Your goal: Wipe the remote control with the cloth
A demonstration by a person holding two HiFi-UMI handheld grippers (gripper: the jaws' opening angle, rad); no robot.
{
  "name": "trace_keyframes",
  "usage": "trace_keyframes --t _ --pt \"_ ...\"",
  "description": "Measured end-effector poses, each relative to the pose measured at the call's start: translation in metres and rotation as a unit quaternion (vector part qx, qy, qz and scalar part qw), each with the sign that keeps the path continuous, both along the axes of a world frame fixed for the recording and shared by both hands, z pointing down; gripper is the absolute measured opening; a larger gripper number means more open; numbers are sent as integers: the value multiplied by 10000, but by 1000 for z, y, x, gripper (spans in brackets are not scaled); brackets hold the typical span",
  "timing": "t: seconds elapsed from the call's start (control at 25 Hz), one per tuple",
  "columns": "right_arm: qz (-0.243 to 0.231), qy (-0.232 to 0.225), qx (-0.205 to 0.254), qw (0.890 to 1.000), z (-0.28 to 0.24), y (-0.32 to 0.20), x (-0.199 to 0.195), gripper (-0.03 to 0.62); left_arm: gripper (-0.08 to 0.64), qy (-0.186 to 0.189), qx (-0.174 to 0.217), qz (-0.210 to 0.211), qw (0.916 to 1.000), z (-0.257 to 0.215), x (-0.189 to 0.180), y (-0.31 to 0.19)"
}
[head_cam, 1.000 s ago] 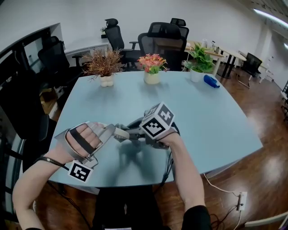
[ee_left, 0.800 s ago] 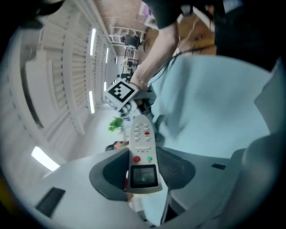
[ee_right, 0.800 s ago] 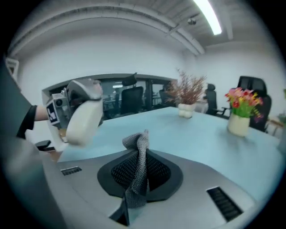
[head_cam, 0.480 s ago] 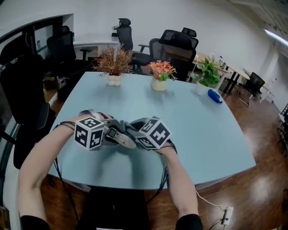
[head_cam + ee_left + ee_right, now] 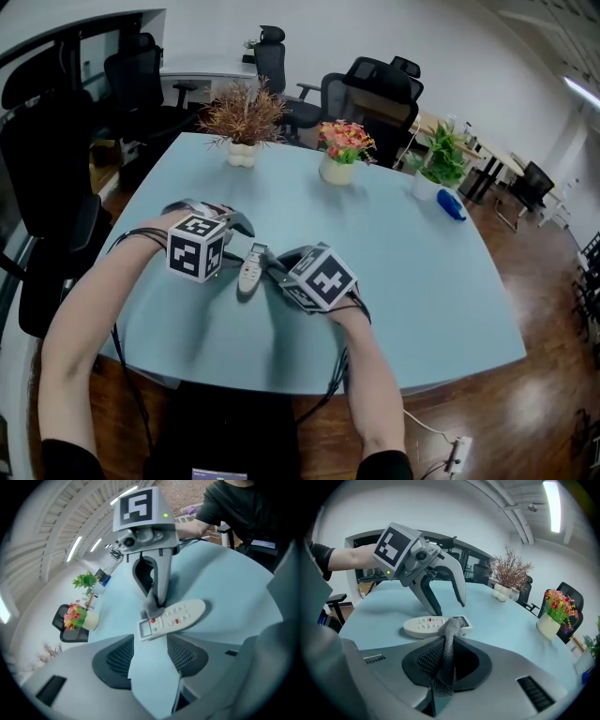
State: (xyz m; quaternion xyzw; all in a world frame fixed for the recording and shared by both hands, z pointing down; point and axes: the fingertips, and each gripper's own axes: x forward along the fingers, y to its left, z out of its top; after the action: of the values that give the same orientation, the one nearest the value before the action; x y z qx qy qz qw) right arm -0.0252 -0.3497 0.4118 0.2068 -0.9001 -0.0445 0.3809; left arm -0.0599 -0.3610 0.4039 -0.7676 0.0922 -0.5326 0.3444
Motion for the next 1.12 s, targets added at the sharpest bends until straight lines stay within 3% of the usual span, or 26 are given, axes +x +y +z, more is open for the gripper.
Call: trace_keyframes --t 0.08,0.12,0.16,0.2,0.24,0.28,0.32,0.36,0.4,0.48,0.56,0.76,0.8,0.88,0.92,1.0,1.12 --pt "177 15 58 9998 -1 -4 5 25 242 238 265 -677 9971 -9 -15 -11" --pt "320 15 106 9994 -2 -8 10 25 242 532 334 -1180 9910 -17 -24 -16" --pt "468 -8 149 9988 -4 -13 15 25 242 1126 199 -1727 9783 -29 -28 -18" --pt "614 -54 210 9979 -6 -18 20 25 242 2017 -215 -2230 9535 -43 -27 -13" --pt "765 -124 309 9965 -11 -23 25 25 242 2992 -817 -2649 9130 -56 -20 -4" --pt "914 -223 434 9946 -18 -29 30 25 244 3787 -1416 -2989 8644 -63 -10 8" --pt "1045 -355 549 9924 -26 -34 34 25 251 4246 -1836 -3280 8237 -63 1 19" --pt "1137 -516 622 9902 -33 -38 37 25 299 4366 -2012 -3549 8019 -53 11 29" --pt "1184 -692 655 9884 -38 -40 38 25 369 4248 -2016 -3796 7967 -39 19 36" --pt "1198 -995 694 9854 -45 -41 37 25 419 3803 -1888 -4165 8039 -8 28 44" --pt "1173 -1155 770 9834 -53 -40 36 25 419 3527 -1783 -4348 8092 10 32 42" --pt "1059 -1381 905 9806 -65 -31 33 25 419 3486 -2090 -4262 8082 19 33 29" --pt "1040 -1439 902 9800 -67 -30 32 25 416 3457 -2167 -4151 8132 19 32 28" --pt "996 -1527 908 9790 -69 -30 30 25 294 3354 -2238 -3837 8308 18 33 26" --pt "973 -1564 919 9786 -70 -30 28 25 266 3324 -2264 -3690 8379 17 33 25" --pt "896 -1726 907 9767 -74 -30 24 25 218 3334 -2256 -3511 8454 14 33 22" --pt "367 -2266 652 9711 -85 -15 6 25 207 3403 -1746 -3401 8591 7 30 13"
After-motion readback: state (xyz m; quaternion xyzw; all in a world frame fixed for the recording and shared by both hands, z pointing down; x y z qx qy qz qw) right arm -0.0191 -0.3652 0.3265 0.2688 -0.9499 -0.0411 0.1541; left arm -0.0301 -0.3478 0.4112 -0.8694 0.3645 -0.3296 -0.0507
